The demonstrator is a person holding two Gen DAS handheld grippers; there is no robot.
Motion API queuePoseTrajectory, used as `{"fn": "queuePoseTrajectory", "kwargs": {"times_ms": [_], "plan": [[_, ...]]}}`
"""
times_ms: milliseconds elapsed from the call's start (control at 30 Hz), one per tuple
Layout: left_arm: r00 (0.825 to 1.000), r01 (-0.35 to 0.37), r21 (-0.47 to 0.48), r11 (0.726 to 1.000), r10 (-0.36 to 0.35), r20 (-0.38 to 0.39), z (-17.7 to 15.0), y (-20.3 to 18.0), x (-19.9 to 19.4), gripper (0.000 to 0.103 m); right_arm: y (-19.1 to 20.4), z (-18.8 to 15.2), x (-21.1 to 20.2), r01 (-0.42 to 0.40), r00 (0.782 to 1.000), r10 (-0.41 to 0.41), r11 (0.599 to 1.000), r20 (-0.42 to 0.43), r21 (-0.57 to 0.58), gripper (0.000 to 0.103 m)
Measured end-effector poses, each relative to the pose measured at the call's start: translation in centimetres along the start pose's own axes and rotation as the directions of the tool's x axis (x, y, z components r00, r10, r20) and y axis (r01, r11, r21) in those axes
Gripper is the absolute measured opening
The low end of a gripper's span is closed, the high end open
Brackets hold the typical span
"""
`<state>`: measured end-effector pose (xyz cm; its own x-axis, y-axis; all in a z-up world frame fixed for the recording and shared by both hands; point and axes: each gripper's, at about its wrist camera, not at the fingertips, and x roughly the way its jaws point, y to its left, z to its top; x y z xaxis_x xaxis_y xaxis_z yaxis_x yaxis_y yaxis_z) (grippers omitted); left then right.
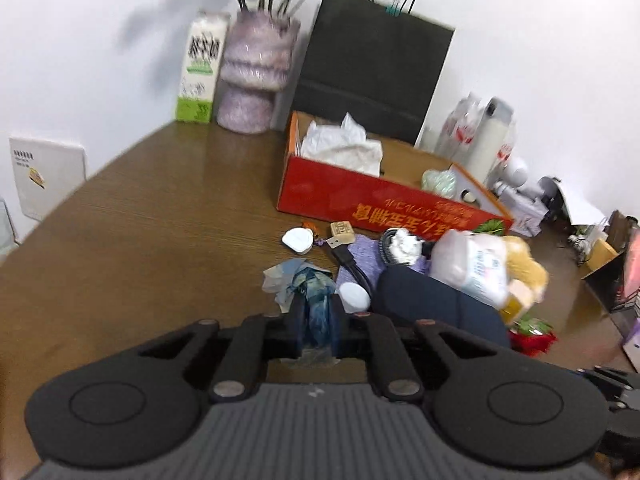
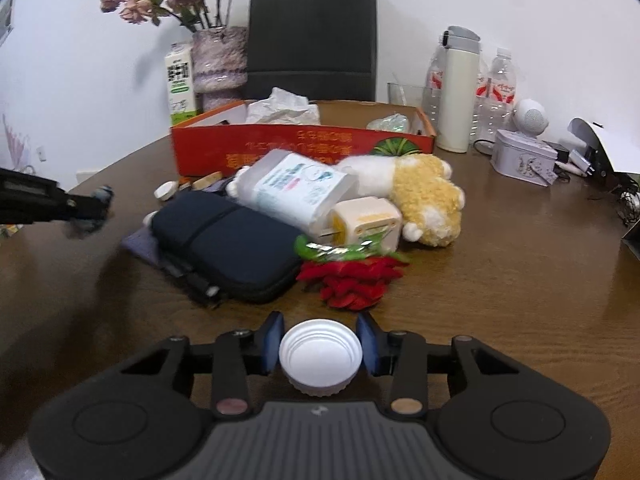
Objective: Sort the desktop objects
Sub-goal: 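Grasp the white bottle cap with the right gripper while the left grasps the blue-wrapped item, then drop the bottle cap and blue-wrapped item into the box, open both grippers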
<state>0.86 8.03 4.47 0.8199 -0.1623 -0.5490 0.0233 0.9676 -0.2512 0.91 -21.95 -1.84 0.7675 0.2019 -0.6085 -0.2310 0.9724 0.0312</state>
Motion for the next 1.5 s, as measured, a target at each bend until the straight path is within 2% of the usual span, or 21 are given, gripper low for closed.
{"fn": "queuePoseTrajectory", "kwargs": {"times_ms": [233, 333, 400, 533, 667, 800, 867, 1067, 1200, 1233, 1333, 1400, 1500], "plan": [[0.999, 0.03, 0.093, 0.995, -0.026, -0.038, -5.3, -3.2, -5.4, 0.012, 2.9, -2.1, -4.0, -0.056, 0.998, 0.057, 0.998, 0.031, -0.028, 0.039], [0.997, 0.066, 0.106, 0.992, -0.062, -0.045, -7.3, -4.6, -6.8, 0.012, 4.4, -3.1, -5.9, -0.065, 0.997, 0.068, 0.996, 0.045, -0.058, 0.039], [0.991, 0.118, 0.101, 0.988, -0.112, -0.069, -8.1, -5.2, -7.1, 0.012, 5.1, -3.8, -7.2, -0.067, 0.996, 0.072, 0.995, 0.061, -0.071, 0.039], [0.991, 0.131, 0.101, 0.986, -0.127, -0.045, -8.3, -5.7, -8.1, 0.012, 5.3, -4.7, -9.7, -0.038, 0.989, 0.049, 0.996, 0.143, -0.078, 0.039], [0.991, 0.134, 0.098, 0.986, -0.133, -0.015, -7.8, -5.8, -8.7, 0.012, 4.3, -4.4, -11.4, -0.017, 0.979, 0.024, 0.999, 0.203, -0.038, 0.039], [0.994, 0.113, 0.089, 0.99, -0.112, -0.018, -6.8, -5.9, -7.7, 0.012, 3.4, -3.6, -11.3, -0.017, 0.973, 0.02, 1.0, 0.229, -0.015, 0.039], [0.995, 0.103, 0.093, 0.99, -0.104, 0.01, -5.5, -5.8, -7.2, 0.012, 3.0, -2.8, -10.8, -0.023, 0.972, 0.025, 1.0, 0.233, -0.008, 0.039], [0.991, 0.072, 0.126, 0.989, -0.085, 0.1, 1.2, -6.2, -3.7, 0.012, 1.7, 2.6, -9.0, -0.055, 0.957, 0.056, 0.998, 0.286, -0.011, 0.039], [0.987, 0.089, 0.163, 0.983, -0.109, 0.118, 7.8, -6.9, 1.3, 0.012, 0.4, 9.3, -5.8, -0.105, 0.944, 0.104, 0.994, 0.313, -0.011, 0.039], [0.989, 0.075, 0.174, 0.982, -0.095, 0.113, 9.8, -7.2, 3.4, 0.012, 0.0, 11.3, -4.7, -0.106, 0.945, 0.105, 0.994, 0.311, -0.013, 0.039], [0.999, 0.007, 0.231, 0.973, -0.018, 0.049, 14.3, -7.9, 10.1, 0.012, -1.6, 17.6, -0.2, -0.125, 0.955, 0.116, 0.992, 0.275, 0.018, 0.039], [1.0, 0.008, 0.257, 0.966, -0.003, -0.019, 16.4, -7.9, 14.7, 0.012, -2.7, 21.5, 4.0, -0.115, 0.968, 0.102, 0.992, 0.23, 0.042, 0.039], [0.985, -0.008, 0.204, 0.979, 0.043, -0.168, 19.2, -7.0, 22.5, 0.012, -4.4, 26.0, 11.7, -0.117, 0.99, 0.109, 0.989, 0.092, 0.09, 0.039]]}}
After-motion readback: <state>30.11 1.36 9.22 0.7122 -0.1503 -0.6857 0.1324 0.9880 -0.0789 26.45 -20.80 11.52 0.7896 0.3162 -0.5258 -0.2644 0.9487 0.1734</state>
